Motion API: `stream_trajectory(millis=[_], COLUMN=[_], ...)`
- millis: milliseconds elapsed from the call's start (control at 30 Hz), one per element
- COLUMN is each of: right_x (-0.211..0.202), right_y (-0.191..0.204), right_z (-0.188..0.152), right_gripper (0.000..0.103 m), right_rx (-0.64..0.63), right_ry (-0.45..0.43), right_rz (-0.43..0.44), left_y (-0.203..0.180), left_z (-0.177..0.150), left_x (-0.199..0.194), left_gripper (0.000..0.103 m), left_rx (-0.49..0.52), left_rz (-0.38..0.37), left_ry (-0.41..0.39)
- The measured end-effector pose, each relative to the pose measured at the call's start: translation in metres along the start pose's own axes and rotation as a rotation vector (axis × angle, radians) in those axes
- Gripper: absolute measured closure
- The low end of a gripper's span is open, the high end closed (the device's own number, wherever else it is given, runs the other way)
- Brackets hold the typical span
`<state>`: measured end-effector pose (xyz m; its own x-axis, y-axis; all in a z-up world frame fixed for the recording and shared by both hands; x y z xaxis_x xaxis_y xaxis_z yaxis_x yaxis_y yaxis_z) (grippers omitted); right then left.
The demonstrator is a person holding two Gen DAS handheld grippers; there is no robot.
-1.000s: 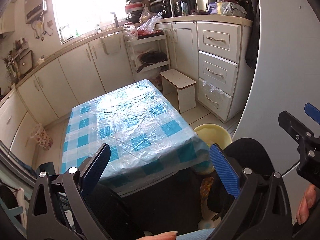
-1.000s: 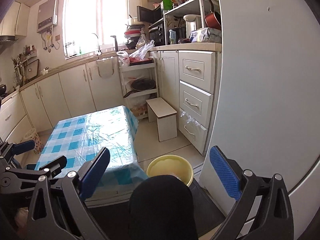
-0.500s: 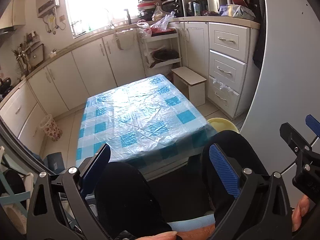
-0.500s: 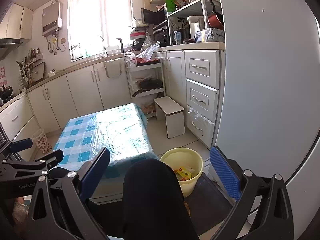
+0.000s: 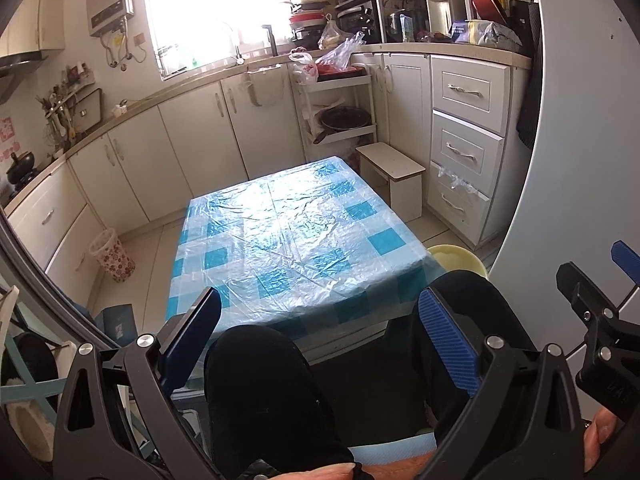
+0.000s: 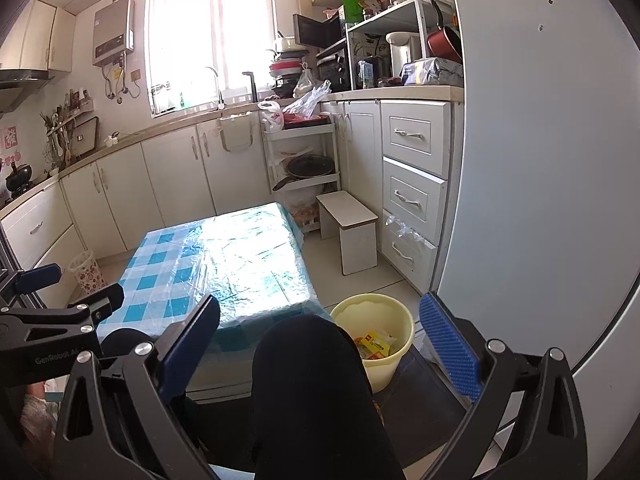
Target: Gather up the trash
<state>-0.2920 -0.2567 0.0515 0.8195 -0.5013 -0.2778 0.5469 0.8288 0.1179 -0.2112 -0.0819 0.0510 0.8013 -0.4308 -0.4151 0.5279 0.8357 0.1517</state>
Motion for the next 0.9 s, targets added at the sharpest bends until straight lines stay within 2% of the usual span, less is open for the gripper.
stream_trajectory(millis=[900], right_x=[-0.0059], right_y=[0.0026], right_z=[-0.0014], right_gripper=[0.007], right_rx=[-0.013], right_ry=[-0.003], right_rz=[0.002], left_y=[0.0058], left_z=[-0.0004], left_x=[-0.0003], left_gripper=[0.008], left_rx=[-0.028], left_rz=[0.013], left_ry=[-0.001])
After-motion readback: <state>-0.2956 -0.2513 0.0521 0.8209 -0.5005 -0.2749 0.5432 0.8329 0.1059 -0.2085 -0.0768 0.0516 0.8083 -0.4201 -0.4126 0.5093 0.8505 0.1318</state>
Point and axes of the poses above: each gripper's, at about its wrist camera, not at the fingertips, and x roughly the way its jaws point, y to its left, z to its top, the point moved 8 cm from there along x, roughly the way its jaws point, and after that the axes turned 14 degrees about -y, right-handed, at the moved point
